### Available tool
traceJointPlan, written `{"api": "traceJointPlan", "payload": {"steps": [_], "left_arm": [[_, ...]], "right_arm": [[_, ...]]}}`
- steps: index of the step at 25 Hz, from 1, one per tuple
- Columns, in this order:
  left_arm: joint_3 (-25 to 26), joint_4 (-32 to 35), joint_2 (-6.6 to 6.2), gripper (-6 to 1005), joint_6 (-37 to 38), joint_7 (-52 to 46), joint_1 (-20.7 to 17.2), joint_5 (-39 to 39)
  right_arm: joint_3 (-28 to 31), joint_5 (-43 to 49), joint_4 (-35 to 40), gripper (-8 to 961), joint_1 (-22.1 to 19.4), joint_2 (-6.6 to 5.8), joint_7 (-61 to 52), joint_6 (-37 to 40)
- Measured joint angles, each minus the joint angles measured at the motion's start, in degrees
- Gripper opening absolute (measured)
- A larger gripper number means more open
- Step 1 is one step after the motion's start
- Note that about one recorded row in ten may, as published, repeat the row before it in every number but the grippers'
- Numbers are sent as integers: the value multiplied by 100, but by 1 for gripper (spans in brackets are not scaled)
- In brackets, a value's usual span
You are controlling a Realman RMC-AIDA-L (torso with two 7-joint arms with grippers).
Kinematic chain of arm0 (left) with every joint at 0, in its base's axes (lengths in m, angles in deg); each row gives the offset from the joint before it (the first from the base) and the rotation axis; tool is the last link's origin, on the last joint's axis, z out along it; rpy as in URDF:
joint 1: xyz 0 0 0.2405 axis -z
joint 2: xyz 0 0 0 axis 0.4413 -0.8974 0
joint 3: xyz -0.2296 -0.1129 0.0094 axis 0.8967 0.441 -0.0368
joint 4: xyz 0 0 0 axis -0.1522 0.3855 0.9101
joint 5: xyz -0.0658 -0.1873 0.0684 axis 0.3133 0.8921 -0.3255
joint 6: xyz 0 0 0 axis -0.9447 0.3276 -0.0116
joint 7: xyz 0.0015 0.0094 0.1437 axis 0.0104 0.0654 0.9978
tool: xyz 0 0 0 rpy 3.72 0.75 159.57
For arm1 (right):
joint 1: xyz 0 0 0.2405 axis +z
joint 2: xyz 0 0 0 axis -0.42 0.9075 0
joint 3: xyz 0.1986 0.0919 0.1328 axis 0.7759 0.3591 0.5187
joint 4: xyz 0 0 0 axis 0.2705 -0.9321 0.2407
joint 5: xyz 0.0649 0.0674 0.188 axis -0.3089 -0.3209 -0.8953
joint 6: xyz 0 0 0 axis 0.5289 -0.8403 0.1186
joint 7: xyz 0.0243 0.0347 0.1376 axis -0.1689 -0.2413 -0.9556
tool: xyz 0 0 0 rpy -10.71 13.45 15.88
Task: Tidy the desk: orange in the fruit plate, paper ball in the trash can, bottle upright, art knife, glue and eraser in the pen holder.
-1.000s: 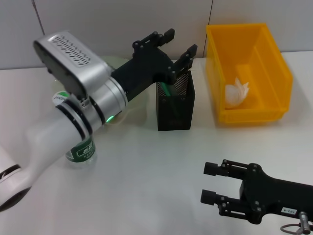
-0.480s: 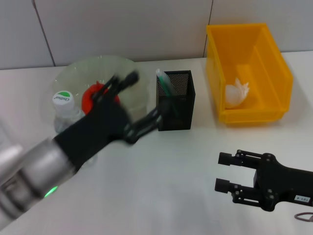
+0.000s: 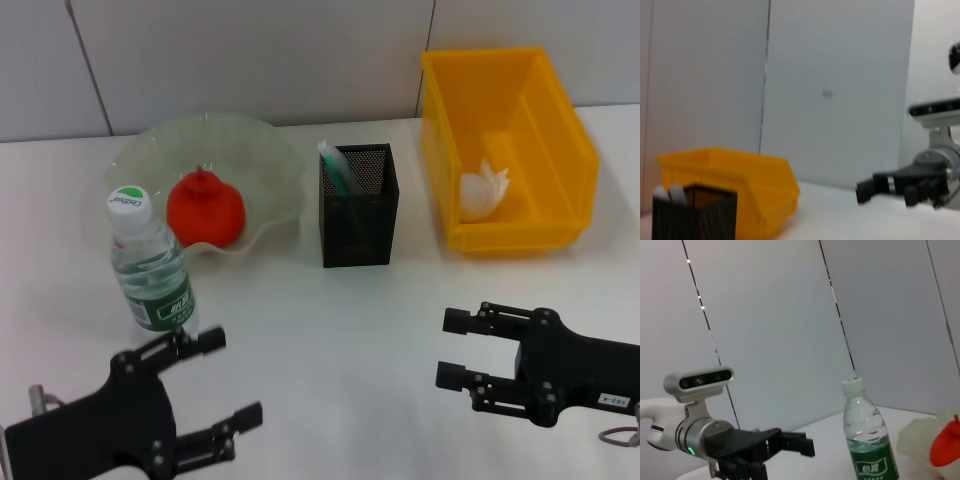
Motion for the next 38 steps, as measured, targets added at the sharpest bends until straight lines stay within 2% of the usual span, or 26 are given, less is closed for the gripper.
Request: {"api": "traceJointPlan", "payload": {"steps": [4, 5, 8, 15, 18, 36, 38], "left_arm": [[302, -140, 97, 846, 27, -70, 79, -364], [572, -189, 206, 846, 57, -83, 142, -642], [727, -216, 270, 846, 66, -209, 259, -859], [1015, -750, 259, 846, 178, -440, 660, -963], [1134, -840, 272, 846, 277, -419, 694, -968], [1123, -848, 269, 846, 376, -394, 758, -1018], [1089, -847, 259, 846, 384, -394, 779, -1037]], "right_arm": [[0, 3, 0, 667, 6, 26, 11, -65], [0, 5, 0, 667, 7, 28, 17, -74], [-3, 15, 0, 667, 9, 33, 22, -81], [-15, 26, 0, 667, 10, 32, 19, -82], [-18, 29, 0, 667, -9, 33, 31, -82], [-16, 26, 0, 667, 8, 37, 143, -111], [-14, 25, 1, 667, -22, 82, 508, -125]]}}
